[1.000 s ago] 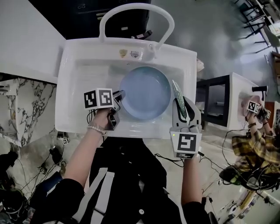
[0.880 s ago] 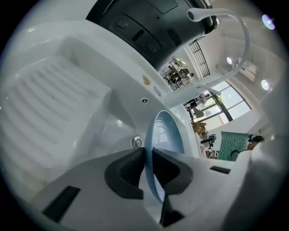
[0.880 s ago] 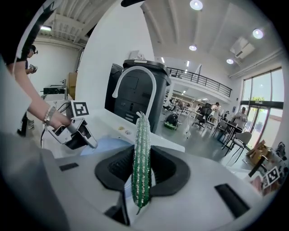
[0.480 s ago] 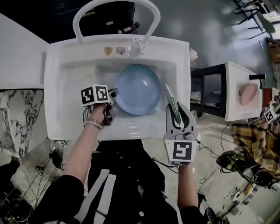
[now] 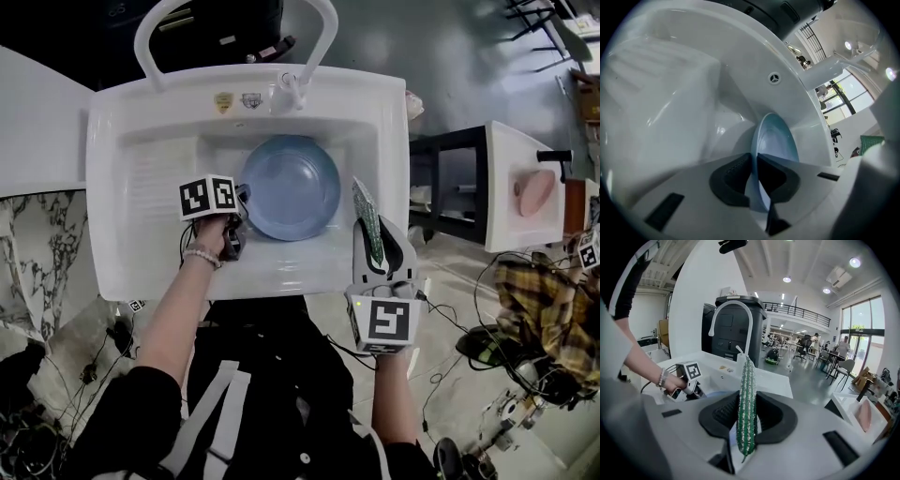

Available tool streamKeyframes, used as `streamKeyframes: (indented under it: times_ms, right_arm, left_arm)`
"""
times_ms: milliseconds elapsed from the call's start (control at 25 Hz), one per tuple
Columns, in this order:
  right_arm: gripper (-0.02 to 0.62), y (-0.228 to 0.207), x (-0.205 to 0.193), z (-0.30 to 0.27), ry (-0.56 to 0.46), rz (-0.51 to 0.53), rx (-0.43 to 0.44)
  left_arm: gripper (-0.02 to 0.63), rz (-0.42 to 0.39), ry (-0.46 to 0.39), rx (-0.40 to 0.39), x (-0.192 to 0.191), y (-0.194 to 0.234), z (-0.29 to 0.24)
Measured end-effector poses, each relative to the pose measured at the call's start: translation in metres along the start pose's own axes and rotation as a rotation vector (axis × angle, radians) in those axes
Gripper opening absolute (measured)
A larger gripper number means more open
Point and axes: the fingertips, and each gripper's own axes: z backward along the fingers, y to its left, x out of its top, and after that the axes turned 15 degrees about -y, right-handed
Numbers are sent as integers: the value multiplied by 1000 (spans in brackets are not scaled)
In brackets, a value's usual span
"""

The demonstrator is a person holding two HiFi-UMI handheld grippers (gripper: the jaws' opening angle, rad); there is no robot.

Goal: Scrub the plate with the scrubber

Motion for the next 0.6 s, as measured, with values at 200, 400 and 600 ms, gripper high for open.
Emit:
streamKeyframes:
  times_ms: [200, 400, 600]
  right_arm:
    - [95, -4, 1, 1, 0, 26, -8]
    - [95, -4, -2, 2, 9, 13, -20]
    - [95, -2, 0, 4, 13, -5, -8]
  left_arm:
    - [25, -30, 34, 27, -7, 9, -9]
    - [21, -67, 58, 78, -9, 19, -15]
    - [40, -69, 62, 115, -9, 21, -17]
